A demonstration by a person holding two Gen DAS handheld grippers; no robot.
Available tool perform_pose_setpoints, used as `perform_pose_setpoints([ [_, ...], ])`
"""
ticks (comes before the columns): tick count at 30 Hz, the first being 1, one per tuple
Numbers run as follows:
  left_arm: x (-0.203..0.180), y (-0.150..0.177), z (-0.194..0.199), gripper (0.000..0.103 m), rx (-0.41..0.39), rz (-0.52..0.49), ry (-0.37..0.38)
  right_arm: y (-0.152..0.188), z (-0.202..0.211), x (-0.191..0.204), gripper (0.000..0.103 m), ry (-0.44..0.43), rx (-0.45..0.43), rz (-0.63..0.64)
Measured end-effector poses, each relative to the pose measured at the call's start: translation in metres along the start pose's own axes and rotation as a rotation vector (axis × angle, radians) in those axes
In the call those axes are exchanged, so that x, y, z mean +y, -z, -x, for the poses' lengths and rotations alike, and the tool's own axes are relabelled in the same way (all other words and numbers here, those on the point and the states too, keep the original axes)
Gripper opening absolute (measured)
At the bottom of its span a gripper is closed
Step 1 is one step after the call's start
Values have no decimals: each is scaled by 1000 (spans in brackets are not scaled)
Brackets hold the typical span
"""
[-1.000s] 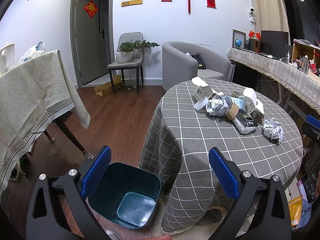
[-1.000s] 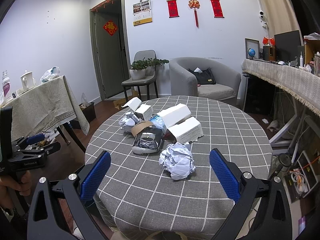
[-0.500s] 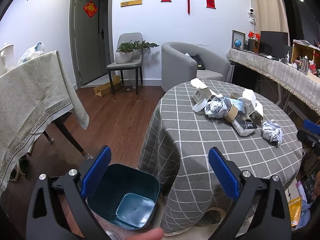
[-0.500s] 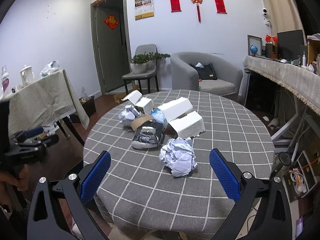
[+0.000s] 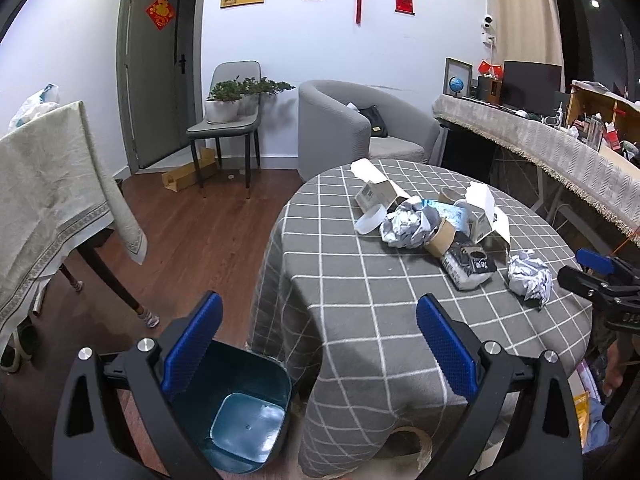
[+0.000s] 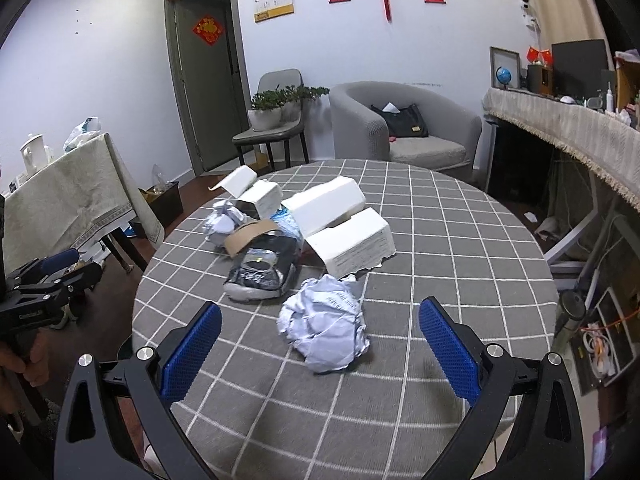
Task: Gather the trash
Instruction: 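Reach the right gripper to the crumpled white paper ball and close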
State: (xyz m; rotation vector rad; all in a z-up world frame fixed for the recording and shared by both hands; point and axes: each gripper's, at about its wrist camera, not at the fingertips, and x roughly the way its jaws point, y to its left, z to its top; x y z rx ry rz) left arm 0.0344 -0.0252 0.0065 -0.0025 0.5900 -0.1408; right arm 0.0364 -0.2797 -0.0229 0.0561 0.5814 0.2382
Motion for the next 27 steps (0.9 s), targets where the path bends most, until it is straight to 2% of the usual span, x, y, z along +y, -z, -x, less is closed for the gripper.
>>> perform_pose_setpoints([
  [3,-4,-3,-5,99,2,-9,12,-2,-11,-1,98,1,33,9],
  [4,-5,-4,-7,98,2,-12,14,-2,-15,-1,95,-2,48,13],
  [6,-8,-7,-11,98,4,-15,26,-2,-24,-1,83,-6,86,26],
  [8,-10,-9,-16,98,11,-20,34,-2,-31,0,76,-3,111,42],
  [15,-20,-16,-33,94,26,-35,69,-5,-50,-2,64,-26,172,44],
  [22,-25,-25,-52,86,42,1,122,-10,-61,-4,56,-56,200,56],
  [27,-30,-33,-64,85,45,37,145,-20,-53,-4,54,-75,137,66],
])
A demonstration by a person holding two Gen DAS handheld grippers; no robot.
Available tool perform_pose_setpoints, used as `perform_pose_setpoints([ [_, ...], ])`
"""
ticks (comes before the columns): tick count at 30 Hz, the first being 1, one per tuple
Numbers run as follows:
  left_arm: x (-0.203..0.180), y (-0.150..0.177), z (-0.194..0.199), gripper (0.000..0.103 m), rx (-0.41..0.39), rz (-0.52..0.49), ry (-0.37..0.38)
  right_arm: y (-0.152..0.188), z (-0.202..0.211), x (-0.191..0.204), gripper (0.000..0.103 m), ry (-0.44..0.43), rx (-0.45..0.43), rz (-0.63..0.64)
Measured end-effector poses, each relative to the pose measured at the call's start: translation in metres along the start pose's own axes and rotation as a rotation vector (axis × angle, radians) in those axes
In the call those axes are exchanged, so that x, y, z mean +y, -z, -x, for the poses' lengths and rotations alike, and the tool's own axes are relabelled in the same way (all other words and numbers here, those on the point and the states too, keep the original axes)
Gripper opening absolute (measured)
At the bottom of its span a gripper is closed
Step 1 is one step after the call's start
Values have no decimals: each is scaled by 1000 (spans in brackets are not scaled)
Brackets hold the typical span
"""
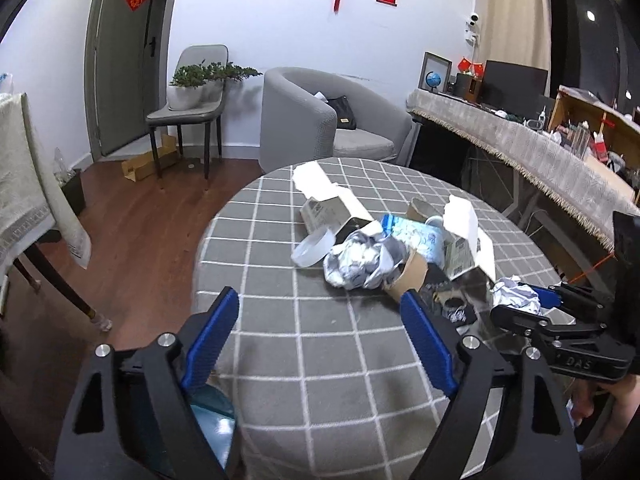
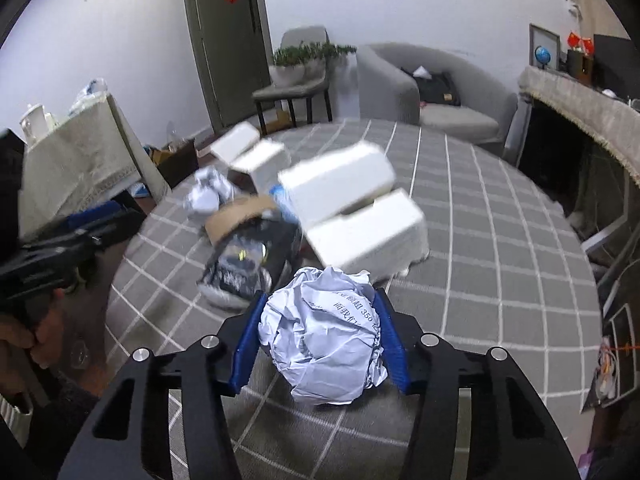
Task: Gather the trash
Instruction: 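Reach the right gripper to the crumpled white paper ball and close, then grasp the crumpled silver foil with the left gripper while right holds paper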
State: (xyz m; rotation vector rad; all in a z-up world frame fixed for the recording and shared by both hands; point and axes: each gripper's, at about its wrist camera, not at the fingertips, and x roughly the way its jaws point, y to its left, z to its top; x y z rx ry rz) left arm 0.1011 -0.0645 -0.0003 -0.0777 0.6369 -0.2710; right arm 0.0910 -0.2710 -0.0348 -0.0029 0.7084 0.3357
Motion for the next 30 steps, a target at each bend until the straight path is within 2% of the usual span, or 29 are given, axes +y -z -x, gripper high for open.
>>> perform_pose_setpoints([
  [8,-4,-11,-23,85,6,125,73,-16,13,-14,53,5,-95,10],
  [13,-2,-18,-35,85,-4,189,72,-22,8,-19,53,-3,-97,23],
  [16,3,-19,-46,85,17,230,68,-27,4,-20,53,-13,-100,27],
  [19,10,-20,-55,85,42,281,95,-33,2,-19,53,-25,-111,28],
  [25,15,-23,-65,73,84,326,165,-39,-3,-17,53,-31,-113,33],
  [30,13,-26,-72,69,104,342,220,-37,-3,-20,53,-27,-109,14],
])
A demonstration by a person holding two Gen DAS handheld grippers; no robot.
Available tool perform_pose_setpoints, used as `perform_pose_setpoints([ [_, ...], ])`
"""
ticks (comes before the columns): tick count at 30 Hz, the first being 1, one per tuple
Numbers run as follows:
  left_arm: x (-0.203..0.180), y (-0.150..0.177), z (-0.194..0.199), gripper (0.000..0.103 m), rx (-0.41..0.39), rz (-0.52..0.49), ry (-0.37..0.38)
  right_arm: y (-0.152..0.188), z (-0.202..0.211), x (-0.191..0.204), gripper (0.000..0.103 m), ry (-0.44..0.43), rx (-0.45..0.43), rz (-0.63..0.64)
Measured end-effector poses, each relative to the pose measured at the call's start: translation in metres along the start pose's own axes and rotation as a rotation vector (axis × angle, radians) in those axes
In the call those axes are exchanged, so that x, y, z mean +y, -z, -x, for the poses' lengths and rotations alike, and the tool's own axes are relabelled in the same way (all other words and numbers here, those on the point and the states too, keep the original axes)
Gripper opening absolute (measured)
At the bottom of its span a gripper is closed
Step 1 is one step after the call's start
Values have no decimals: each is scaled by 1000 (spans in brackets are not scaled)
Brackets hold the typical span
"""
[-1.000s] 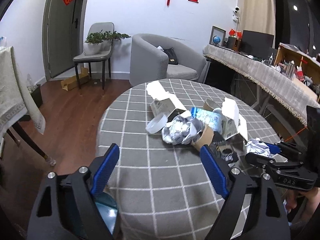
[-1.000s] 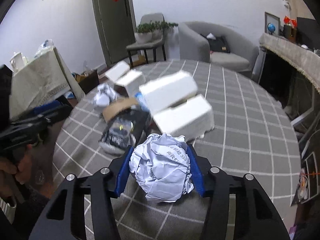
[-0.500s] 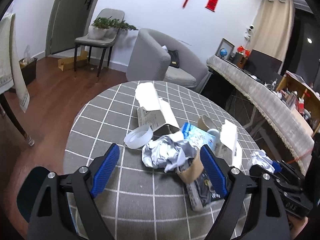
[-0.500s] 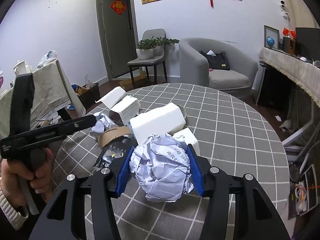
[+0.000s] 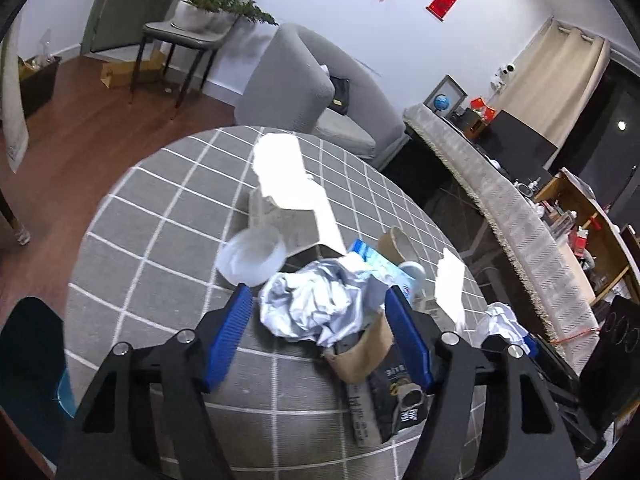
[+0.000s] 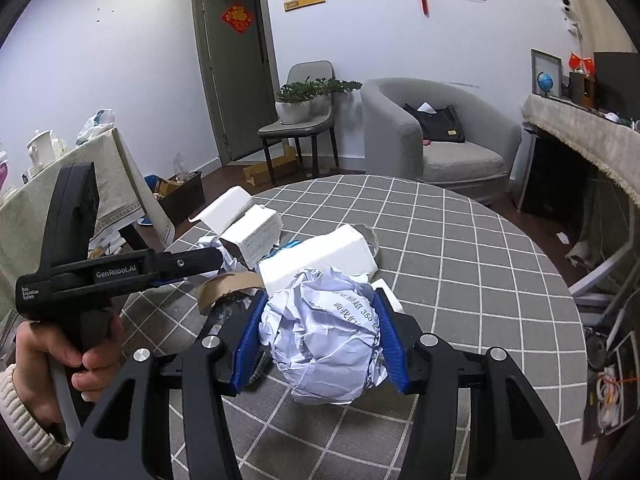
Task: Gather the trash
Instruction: 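Grasp the crumpled silver foil with the left gripper while right holds paper, then carry both crumpled balls over the teal bin and open both grippers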
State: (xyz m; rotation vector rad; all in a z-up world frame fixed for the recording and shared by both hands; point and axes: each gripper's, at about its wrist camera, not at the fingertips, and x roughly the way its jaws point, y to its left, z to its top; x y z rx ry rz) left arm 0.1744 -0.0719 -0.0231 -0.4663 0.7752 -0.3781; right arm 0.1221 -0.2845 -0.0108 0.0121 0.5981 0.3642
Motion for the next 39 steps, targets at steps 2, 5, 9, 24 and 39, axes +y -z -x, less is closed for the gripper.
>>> perform_pose_setpoints([
  [2,-1,0,-3,62,8,-3,9,0,0,0,53,4,1,1],
  [5,-4,-1,-1,51,0,-30,12,1,-1,1,53,4,5,2],
  [9,-8,-2,2,49,-20,-58,8,1,-2,5,53,6,6,3],
  [24,-14,4,52,47,-114,-265,-115,-4,9,29,53,-29,-95,-70],
  [39,77,-8,111,47,-142,-345,-272,-3,-28,161,53,-149,-85,31],
])
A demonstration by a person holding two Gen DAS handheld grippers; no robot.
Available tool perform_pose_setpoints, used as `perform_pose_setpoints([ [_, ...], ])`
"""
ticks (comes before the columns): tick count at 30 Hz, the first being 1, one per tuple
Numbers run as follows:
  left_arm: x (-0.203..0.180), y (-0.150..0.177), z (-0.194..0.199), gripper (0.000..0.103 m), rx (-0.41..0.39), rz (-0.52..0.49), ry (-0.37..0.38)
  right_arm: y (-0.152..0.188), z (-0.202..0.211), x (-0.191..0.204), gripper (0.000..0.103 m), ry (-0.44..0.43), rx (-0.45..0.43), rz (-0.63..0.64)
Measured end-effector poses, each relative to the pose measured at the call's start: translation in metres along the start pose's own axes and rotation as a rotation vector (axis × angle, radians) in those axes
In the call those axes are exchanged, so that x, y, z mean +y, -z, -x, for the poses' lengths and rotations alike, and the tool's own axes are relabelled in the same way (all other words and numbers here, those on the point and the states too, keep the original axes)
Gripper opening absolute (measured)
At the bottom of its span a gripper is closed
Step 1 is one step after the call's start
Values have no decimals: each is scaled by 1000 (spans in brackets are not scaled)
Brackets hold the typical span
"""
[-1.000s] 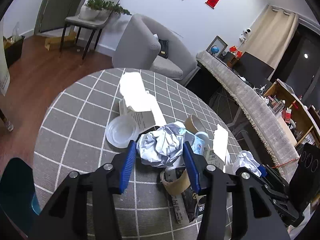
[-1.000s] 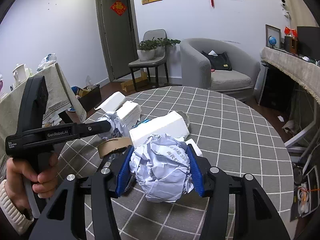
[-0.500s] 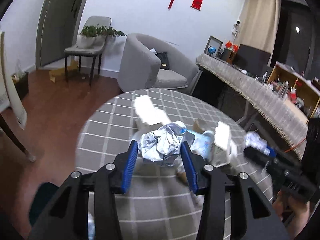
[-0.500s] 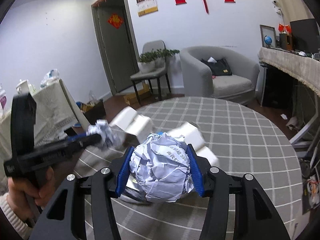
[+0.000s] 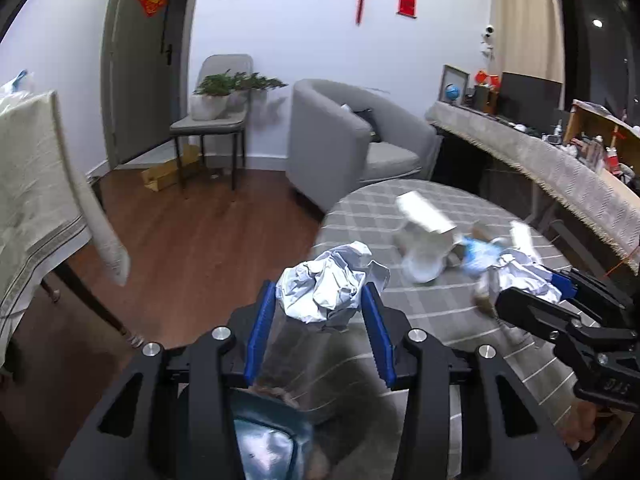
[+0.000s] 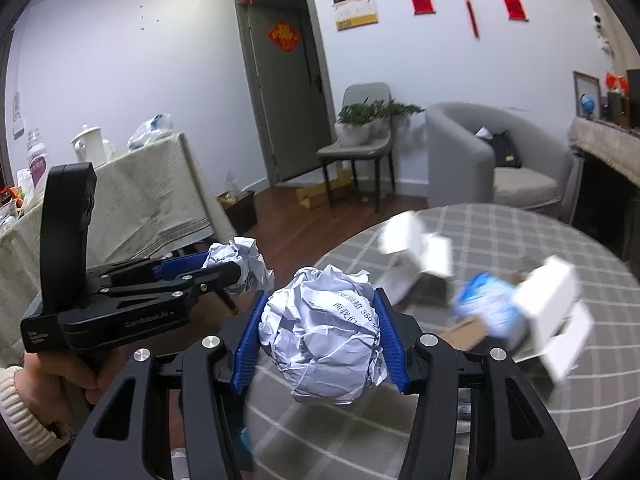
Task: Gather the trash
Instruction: 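Carry both crumpled balls over the teal bin and open both grippers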
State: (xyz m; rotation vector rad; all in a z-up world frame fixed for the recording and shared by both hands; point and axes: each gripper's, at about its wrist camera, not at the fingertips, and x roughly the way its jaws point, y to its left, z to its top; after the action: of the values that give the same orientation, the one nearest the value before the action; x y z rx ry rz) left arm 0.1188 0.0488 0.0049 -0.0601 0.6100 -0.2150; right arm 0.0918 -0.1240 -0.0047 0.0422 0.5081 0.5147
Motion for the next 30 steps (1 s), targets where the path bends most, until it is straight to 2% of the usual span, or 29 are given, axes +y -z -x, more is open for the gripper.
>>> perform_pose_setpoints([
  [12,74,43,5,47,91,27,-80,3,-50,72,53,-70,64,45],
  [21,124,82,-17,47,229,88,-111,11,-90,108,53,-93,140,32],
  [30,154,111,-37,47,361,153,-126,32,-127,120,53,-94,262,7],
])
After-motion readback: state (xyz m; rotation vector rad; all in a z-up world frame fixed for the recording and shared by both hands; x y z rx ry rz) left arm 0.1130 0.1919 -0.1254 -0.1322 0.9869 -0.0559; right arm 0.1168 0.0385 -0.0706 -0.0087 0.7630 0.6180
